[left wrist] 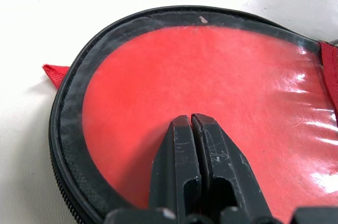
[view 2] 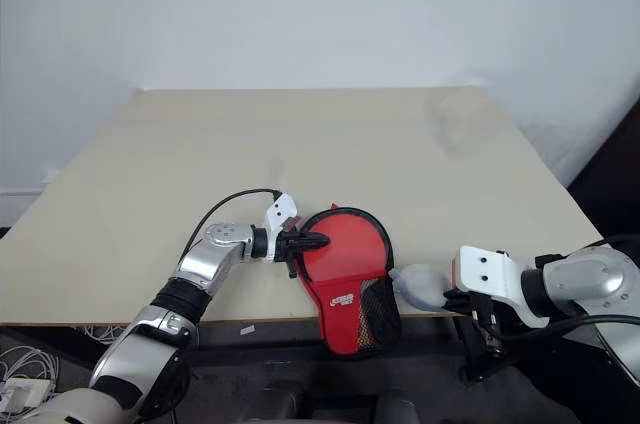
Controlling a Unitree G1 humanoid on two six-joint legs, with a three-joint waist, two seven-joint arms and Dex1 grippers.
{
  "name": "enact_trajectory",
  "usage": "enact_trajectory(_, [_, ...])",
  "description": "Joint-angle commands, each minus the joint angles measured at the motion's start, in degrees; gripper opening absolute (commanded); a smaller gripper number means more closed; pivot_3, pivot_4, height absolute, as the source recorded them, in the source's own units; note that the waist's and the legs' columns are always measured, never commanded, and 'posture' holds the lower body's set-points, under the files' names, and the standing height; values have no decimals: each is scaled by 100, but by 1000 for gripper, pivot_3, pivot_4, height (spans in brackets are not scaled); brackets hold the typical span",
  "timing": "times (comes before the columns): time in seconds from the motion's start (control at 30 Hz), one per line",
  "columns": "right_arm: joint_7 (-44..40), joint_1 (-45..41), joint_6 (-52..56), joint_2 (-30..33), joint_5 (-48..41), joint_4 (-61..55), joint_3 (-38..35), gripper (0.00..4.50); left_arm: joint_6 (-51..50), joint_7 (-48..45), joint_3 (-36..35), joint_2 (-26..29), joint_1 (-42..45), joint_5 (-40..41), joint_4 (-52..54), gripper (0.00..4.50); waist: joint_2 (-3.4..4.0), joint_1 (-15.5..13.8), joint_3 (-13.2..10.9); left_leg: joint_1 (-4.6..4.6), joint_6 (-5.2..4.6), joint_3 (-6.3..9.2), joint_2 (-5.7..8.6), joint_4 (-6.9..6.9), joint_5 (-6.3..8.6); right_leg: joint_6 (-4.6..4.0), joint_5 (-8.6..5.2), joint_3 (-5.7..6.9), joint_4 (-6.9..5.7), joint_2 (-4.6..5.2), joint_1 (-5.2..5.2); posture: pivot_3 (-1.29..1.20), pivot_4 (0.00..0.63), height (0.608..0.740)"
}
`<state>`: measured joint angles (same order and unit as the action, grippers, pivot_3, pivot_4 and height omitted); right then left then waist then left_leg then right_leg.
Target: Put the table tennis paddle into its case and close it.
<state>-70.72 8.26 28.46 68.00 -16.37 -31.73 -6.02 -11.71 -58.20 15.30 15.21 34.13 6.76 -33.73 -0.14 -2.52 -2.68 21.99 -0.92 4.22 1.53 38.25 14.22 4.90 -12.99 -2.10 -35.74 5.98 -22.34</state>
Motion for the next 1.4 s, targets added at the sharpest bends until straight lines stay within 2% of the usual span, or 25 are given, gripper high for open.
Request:
enact_trajectory(0.03, [-353,205,-212,200,-172,-230,-322,39,-120,-9,211,0,-66,-294,-304,0,-3,-15,-1,0,-1,0,0,0,0,0,0,0,0,0,0,0,0,698])
enact_trajectory(0.6, [-1390,1175,-549,444,-605,-935,-923,39,-126,-107,197,-5,-3,-379,-354,0,-25,-10,-13,-5,14,-7,-8,4,8,2,1,1,-1,-1,2,0,0,698])
enact_trajectory(0.8, [-1113,1027,-468,278,-593,-1018,-602,39,-148,-50,169,-65,16,-376,-318,0,-30,-11,-13,-7,15,-9,-9,5,9,2,1,0,-1,0,3,0,0,698])
enact_trajectory(0.87, [-929,783,-442,195,-529,-853,-393,509,-154,10,115,-74,27,-344,-243,0,-31,-11,-13,-8,17,-9,-10,5,11,2,1,0,-1,0,4,0,0,698])
enact_trajectory(0.97, [-689,124,55,-42,-1001,-606,-213,1463,-332,-134,42,23,5,-183,247,616,-43,-5,-18,-7,18,-14,-14,7,10,1,1,0,-1,1,2,0,0,698])
enact_trajectory(1.1, [91,-1460,1038,-782,-1438,267,102,2877,-585,-290,-213,361,54,45,1201,1948,-72,91,-48,2,18,-26,-26,7,10,-3,20,0,-5,-4,-2,0,0,698])
enact_trajectory(1.23, [696,-2615,1577,-1378,-1441,1092,317,4353,-1003,-325,-628,764,134,375,1914,3375,-94,137,-64,49,-6,-18,-34,10,-10,-8,40,3,-5,-15,-48,0,0,698])
enact_trajectory(1.27, [806,-2803,1581,-1471,-1346,1264,385,4500,-1140,-391,-747,921,101,508,2162,3743,-94,163,-64,67,-6,-19,-32,10,-10,-8,43,1,-5,-15,-66,0,0,698])
enact_trajectory(1.33, [956,-3019,1560,-1569,-1210,1472,496,4500,-1347,-431,-924,1157,20,697,2506,4405,-92,171,-64,86,-6,-22,-28,4,-11,-32,60,-4,-7,-14,-94,0,0,698])
enact_trajectory(1.4, [1138,-3219,1483,-1708,-1082,1682,602,4500,-1580,-401,-1256,1480,-110,896,2793,4460,-90,178,-63,90,-6,-22,-22,-3,-10,-34,61,-6,-3,-11,-97,0,0,698])
